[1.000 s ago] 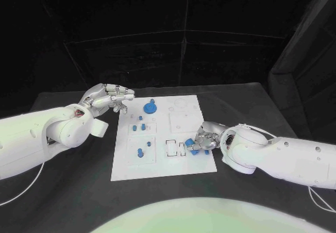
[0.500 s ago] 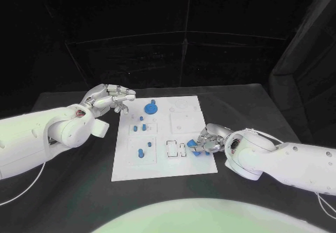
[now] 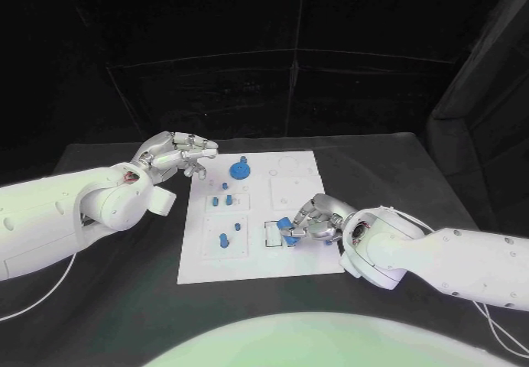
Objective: Assemble the parts on the task board
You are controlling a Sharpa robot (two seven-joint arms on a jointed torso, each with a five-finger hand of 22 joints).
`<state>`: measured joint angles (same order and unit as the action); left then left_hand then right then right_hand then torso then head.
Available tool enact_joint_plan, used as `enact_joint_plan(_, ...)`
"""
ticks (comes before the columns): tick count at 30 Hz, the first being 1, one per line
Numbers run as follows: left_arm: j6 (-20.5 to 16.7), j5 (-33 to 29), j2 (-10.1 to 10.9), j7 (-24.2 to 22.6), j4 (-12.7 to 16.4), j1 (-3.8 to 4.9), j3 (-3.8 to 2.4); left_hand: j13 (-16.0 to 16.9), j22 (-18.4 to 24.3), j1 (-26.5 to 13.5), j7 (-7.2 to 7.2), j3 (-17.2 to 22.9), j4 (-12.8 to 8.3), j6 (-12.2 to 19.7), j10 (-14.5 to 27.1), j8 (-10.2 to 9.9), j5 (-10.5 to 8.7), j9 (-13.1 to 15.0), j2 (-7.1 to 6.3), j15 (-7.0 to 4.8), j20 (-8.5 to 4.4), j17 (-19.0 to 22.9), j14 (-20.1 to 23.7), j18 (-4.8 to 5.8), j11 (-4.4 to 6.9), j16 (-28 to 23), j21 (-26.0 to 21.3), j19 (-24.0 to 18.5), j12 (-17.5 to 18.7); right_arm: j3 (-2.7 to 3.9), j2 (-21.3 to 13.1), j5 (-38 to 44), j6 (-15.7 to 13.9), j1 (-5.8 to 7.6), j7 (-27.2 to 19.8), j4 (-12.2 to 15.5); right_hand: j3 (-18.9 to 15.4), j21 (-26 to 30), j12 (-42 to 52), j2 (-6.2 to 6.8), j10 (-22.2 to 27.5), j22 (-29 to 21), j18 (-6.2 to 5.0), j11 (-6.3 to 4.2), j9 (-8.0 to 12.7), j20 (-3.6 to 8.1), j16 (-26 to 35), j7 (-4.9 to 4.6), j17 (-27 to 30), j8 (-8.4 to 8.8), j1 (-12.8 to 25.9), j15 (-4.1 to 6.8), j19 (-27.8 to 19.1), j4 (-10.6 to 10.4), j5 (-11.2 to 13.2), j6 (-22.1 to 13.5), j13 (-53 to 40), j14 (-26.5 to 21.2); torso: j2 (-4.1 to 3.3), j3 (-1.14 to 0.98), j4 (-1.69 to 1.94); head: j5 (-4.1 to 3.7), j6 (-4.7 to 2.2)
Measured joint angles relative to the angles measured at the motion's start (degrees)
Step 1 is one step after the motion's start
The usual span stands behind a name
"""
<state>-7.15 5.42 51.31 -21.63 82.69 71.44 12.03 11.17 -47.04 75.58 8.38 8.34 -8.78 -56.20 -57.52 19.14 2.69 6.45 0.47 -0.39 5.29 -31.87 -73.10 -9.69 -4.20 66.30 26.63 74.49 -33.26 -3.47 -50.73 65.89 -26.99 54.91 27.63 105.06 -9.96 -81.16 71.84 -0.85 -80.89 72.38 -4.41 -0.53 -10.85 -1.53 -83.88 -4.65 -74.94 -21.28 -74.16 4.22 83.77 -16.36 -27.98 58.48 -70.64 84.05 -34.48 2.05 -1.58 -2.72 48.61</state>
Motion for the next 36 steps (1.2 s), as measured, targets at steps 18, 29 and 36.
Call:
enact_joint_plan(18, 0.45, -0.04, -0.39, 0.41, -0.03, 0.00, -0.01, -0.15, -0.01, 0.80, 0.00, 0.79, -0.79, 0.00, 0.21, 0.00, 0.00, -0.05, 0.80, 0.00, 0.00, -0.01, 0.00, 0.00, 0.21, 0.00, 0.00, 0.00, 0.00, 0.02, 4.95, -0.40, 1.14, 0.05, 2.58, -4.35, -1.15, 0.00, -0.52, -0.77, -0.63, 0.10, 0.00, -0.63, -1.75, 0.20, -0.31, 0.08, 0.01, -0.42, 1.59, 0.41, 0.20, -0.05, 1.36, 1.19, 0.16, 0.00, -0.10, -0.01, -0.03, 1.17, 0.03)
enact_joint_plan(29, 0.63, -0.05, -0.32, 0.70, -0.03, 0.02, -0.01, -0.14, -0.01, 0.80, 0.21, 0.79, -0.79, 0.21, 0.21, 0.19, 0.00, -0.05, 0.80, 0.00, 0.00, 0.05, 0.00, 0.00, 0.21, 0.00, 0.00, 0.00, 0.00, 0.02, 6.02, 2.95, 1.78, 0.07, 4.20, -4.71, -4.84, 0.00, -2.20, -0.87, -1.29, 0.25, -0.01, -1.29, -4.95, 0.63, -0.31, 2.63, 0.02, -1.53, 5.49, 1.26, 0.18, -0.08, 14.14, 4.83, 0.96, -0.20, -0.11, -0.04, -0.18, 1.43, 0.05)
enact_joint_plan(36, 0.68, -0.06, -0.28, 0.79, -0.02, 0.02, -0.01, -0.14, -0.01, 0.80, 0.21, 0.79, -0.79, 0.21, 0.21, 0.19, 0.00, -0.05, 0.80, 0.00, 0.00, 0.05, 0.00, 0.00, 0.21, 0.00, 0.00, 0.00, 0.00, 0.02, 6.15, 4.83, 1.36, 0.07, 4.99, -4.86, -4.71, 0.02, -4.13, 4.81, -0.83, -0.27, -0.01, -1.50, -6.01, 0.63, 0.19, 2.36, 0.02, -1.62, 13.90, 1.44, 0.18, -0.64, 24.95, 4.56, 1.55, -0.22, -0.10, -0.05, -0.18, 1.43, 0.09)
